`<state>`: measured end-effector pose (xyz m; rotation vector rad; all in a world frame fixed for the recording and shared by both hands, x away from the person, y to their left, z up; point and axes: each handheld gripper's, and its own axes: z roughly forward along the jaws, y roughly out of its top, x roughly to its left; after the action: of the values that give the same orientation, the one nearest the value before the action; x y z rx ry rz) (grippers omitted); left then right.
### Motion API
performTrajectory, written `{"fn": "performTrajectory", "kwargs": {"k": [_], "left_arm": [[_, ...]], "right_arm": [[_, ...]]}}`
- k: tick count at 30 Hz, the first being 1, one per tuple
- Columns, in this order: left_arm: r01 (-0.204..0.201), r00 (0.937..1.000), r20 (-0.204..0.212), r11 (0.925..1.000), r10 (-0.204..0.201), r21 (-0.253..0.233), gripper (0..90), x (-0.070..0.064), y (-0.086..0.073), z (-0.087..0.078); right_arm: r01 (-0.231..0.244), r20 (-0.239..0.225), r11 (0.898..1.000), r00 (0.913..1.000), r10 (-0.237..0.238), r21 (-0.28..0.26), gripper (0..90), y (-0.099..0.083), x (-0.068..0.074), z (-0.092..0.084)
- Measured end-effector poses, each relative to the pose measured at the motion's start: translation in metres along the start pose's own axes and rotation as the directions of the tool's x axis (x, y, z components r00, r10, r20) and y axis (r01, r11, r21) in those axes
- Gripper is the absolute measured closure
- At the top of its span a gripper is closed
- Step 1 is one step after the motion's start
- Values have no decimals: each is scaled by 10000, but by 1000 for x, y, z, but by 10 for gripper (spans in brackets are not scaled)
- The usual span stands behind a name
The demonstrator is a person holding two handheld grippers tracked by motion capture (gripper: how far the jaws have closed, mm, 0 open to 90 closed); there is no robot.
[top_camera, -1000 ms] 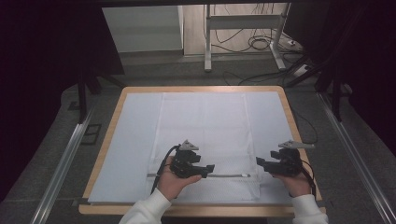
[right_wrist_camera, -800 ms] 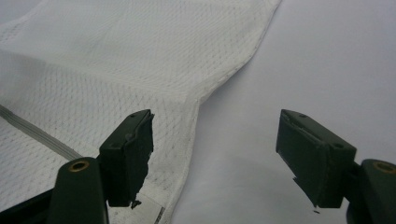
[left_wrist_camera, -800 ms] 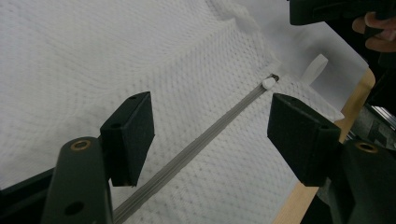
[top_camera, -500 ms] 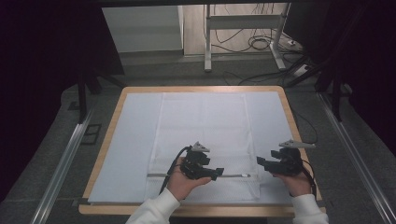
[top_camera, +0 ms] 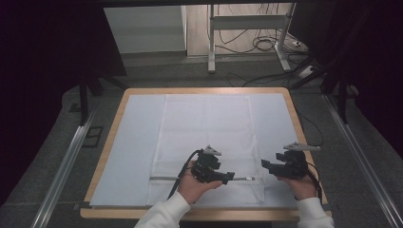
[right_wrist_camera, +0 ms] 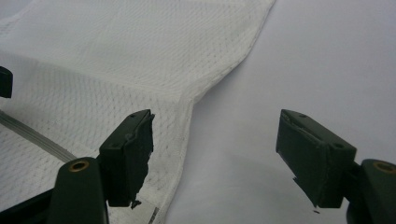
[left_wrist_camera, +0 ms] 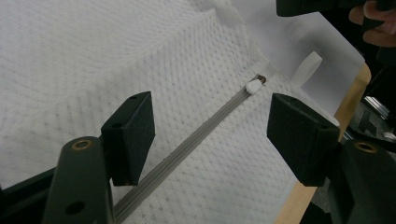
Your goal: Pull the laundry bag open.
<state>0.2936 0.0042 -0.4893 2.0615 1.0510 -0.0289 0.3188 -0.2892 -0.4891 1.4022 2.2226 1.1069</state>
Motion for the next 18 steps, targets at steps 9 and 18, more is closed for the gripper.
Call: {"fn": "performTrajectory", "kwargs": {"k": [9, 18], "left_arm": [[-157, 9998, 113, 9997, 155, 176, 326, -7, 4, 9], [-283, 9996, -5, 9993, 283, 263, 330, -14, 5, 17]], "right_arm": [[-76, 70, 10000, 9999, 76, -9, 272, 0, -2, -1], [-45, 77, 10000, 10000, 45, -22, 269, 0, -2, -1]]}}
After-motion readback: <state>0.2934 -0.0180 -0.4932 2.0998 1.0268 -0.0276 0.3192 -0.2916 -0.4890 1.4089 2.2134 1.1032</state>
